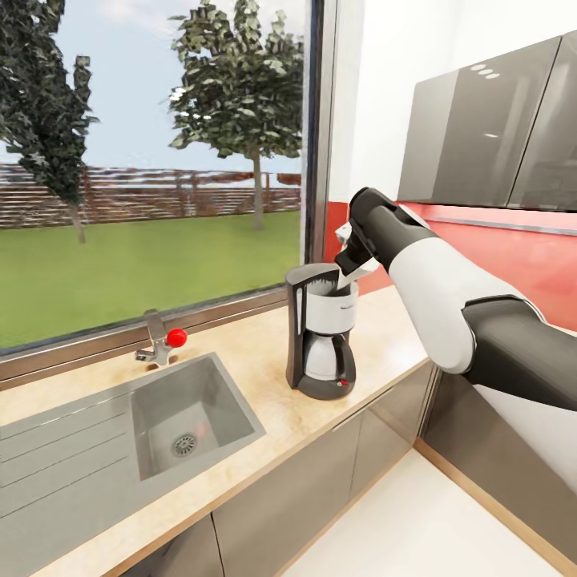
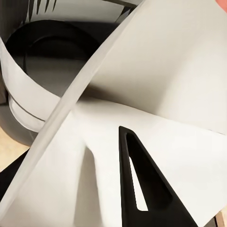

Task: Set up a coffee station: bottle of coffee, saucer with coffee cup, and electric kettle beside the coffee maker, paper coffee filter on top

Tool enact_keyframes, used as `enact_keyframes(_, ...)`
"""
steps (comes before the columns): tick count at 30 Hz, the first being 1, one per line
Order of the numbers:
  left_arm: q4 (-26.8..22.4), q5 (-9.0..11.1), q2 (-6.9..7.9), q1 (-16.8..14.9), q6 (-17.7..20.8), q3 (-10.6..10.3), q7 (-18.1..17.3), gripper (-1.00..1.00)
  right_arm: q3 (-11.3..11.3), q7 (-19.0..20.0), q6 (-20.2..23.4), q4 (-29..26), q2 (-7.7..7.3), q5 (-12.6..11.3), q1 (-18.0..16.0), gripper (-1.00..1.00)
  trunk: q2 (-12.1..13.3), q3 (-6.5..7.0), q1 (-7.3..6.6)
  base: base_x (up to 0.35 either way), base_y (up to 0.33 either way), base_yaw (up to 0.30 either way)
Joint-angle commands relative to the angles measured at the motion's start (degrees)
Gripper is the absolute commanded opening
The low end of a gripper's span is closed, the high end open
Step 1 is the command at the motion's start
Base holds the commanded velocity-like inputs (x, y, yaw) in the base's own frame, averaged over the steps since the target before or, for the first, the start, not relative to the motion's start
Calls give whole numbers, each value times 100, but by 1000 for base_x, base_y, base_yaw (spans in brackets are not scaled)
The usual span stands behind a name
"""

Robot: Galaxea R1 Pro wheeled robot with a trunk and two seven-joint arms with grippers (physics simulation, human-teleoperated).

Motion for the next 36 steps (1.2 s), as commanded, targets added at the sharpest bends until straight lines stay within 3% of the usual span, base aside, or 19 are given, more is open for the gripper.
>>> enact_keyframes(1, -6, -15, 0, 4, -7, 42, 0, 100, 22, 56, 10, 12, 0, 52, 0, -100, -2, -1, 2, 0, 0, 0)
enact_keyframes(8, 56, -13, -1, 4, -8, 42, -9, 100, 23, 55, 10, 224, 0, 70, 2, -100, -2, -1, 2, 7, 2, 0)
enact_keyframes(36, 58, -18, -8, 3, -10, 42, -9, 100, 20, 46, 10, 224, 0, 71, 122, -100, -2, -1, 2, 35, 27, 0)
